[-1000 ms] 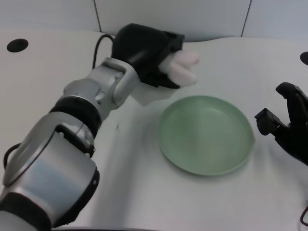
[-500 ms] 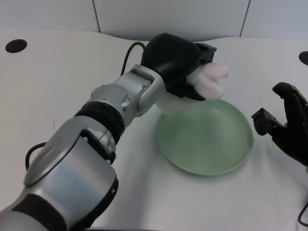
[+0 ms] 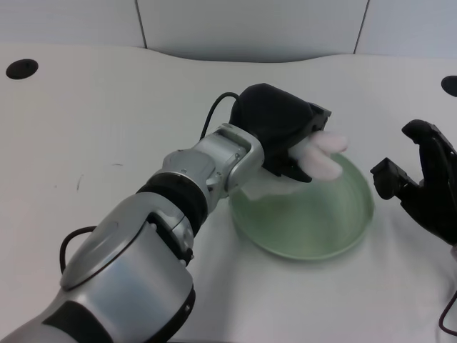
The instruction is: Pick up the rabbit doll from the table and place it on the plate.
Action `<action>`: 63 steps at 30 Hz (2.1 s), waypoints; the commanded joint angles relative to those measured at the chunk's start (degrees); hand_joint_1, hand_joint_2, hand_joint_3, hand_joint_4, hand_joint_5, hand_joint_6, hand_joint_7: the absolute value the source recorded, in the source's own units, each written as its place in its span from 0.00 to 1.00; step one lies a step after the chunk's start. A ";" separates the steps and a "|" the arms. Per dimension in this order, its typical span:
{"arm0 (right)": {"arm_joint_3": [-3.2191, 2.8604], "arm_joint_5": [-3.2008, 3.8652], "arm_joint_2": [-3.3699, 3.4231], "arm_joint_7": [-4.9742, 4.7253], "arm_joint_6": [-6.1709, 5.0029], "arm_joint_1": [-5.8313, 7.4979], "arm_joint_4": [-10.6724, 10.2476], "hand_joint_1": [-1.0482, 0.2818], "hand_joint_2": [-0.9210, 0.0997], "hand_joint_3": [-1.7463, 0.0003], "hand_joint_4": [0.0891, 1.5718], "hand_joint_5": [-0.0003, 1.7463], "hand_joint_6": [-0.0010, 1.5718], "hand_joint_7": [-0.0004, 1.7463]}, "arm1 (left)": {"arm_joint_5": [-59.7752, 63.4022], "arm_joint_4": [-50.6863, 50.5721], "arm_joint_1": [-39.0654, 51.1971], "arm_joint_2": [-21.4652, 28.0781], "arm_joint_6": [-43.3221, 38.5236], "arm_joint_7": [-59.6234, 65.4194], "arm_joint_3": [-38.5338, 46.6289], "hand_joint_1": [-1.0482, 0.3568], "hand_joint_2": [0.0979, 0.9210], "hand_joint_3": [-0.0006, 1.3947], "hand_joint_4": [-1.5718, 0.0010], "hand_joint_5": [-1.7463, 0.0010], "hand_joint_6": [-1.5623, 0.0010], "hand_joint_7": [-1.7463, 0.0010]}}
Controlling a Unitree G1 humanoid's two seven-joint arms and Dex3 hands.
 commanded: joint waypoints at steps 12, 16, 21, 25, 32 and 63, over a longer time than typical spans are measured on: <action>-0.38 0.55 -0.37 0.34 -0.47 0.97 -0.74 0.34 0.00 0.87 0.49 1.00 0.49 1.00 | -2.63 0.20 1.02 0.71 1.36 -7.62 2.59 0.00 1.00 0.49 1.00 1.00 1.00 1.00; -0.38 0.56 -0.34 0.27 -0.43 1.00 -0.81 0.34 0.00 0.87 0.49 1.00 0.49 1.00 | -2.73 0.18 1.01 0.69 1.38 -7.64 2.49 0.00 1.00 0.50 1.00 1.00 1.00 1.00; -0.38 0.56 -0.34 0.27 -0.42 1.00 -0.82 0.34 0.00 0.87 0.49 1.00 0.49 1.00 | -2.74 0.18 1.01 0.69 1.38 -7.64 2.47 0.00 1.00 0.50 1.00 1.00 1.00 1.00; -0.28 0.46 -0.33 0.40 -0.68 0.94 -0.80 0.34 0.00 0.87 0.49 1.00 0.49 1.00 | -7.85 -0.12 1.19 0.16 1.06 -10.15 7.81 0.00 1.00 0.58 1.00 1.00 1.00 1.00; -0.34 0.59 -0.11 0.20 -0.43 0.79 -0.74 0.34 0.00 0.87 0.49 1.00 0.49 1.00 | -20.31 -1.04 1.19 3.45 -2.49 -18.61 20.65 0.00 1.00 0.59 1.00 1.00 1.00 1.00; 0.48 -0.62 -0.82 -1.37 0.35 -0.02 0.94 0.33 0.00 0.88 0.50 1.00 0.49 1.00 | -80.73 -5.92 25.51 12.48 31.11 -73.60 74.71 0.00 1.00 0.53 0.95 0.98 1.00 1.00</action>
